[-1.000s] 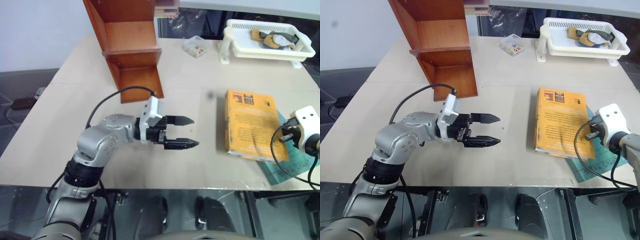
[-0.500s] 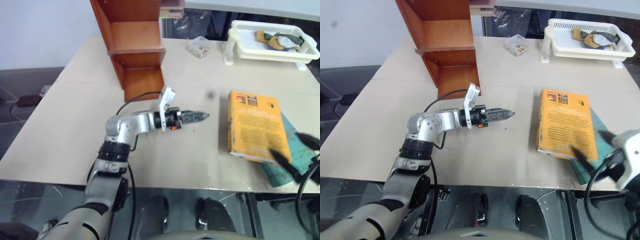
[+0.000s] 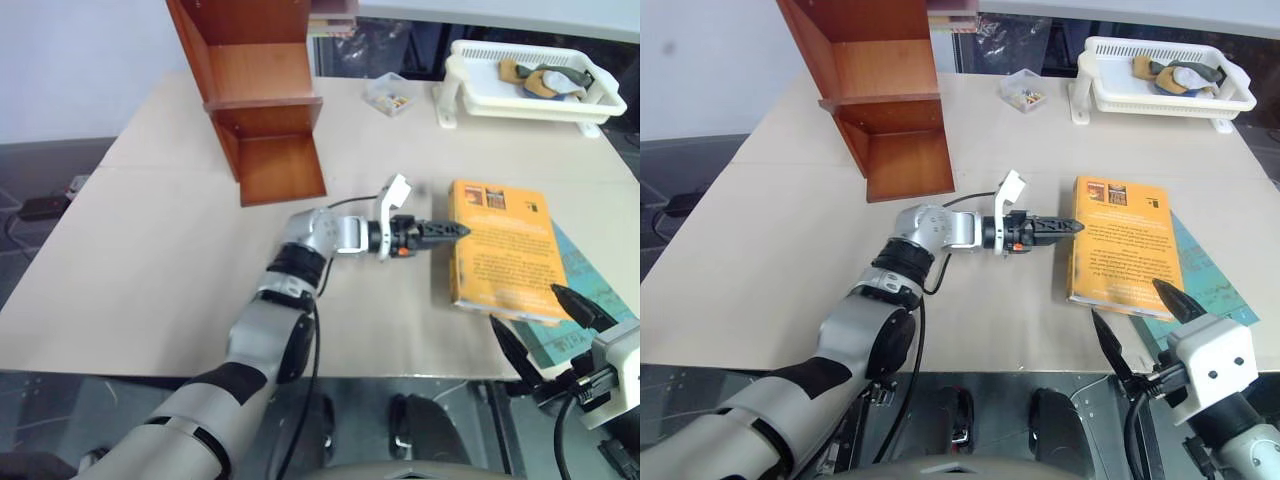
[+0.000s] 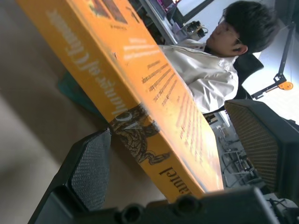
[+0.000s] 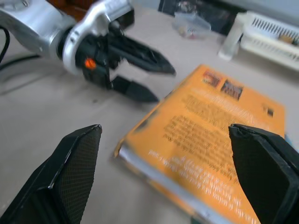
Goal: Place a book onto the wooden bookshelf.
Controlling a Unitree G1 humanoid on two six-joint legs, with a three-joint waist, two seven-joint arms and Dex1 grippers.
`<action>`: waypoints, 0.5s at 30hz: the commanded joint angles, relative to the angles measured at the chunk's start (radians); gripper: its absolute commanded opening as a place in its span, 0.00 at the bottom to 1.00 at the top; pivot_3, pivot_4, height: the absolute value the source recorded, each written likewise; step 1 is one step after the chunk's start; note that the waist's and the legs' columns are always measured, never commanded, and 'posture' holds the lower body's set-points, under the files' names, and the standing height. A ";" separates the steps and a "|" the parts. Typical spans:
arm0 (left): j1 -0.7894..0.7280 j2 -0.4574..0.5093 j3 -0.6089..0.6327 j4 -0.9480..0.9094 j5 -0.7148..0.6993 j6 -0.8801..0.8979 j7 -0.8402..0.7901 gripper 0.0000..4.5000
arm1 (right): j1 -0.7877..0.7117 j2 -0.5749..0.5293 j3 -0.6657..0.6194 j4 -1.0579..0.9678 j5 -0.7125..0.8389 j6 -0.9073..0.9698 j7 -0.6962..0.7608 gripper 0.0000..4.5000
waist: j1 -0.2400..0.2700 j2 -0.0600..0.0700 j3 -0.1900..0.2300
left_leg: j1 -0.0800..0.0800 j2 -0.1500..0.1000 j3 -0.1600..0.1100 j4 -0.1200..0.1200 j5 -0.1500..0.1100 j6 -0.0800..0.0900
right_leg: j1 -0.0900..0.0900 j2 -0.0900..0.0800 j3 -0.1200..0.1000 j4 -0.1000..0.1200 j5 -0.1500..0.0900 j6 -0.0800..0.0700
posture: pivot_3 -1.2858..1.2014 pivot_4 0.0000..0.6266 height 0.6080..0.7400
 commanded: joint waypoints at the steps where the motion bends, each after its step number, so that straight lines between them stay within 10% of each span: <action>1: -0.052 -0.024 0.054 0.050 0.004 -0.029 0.010 1.00 | -0.058 -0.052 0.021 -0.023 0.026 0.001 -0.097 0.99 | 0.001 0.000 0.000 | 0.000 0.000 0.000 0.000 0.000 0.000 | 0.000 0.000 0.000 0.000 0.000 0.000 | 0.52 0.24 1.00; 15: -0.086 -0.055 0.102 0.081 0.052 -0.047 -0.021 1.00 | -0.167 -0.177 0.009 -0.023 0.319 0.020 -0.131 0.99 | 0.004 -0.002 0.001 | -0.001 -0.001 0.001 0.000 -0.001 0.002 | 0.000 -0.001 0.000 -0.001 0.001 0.001 | 0.52 0.24 1.00</action>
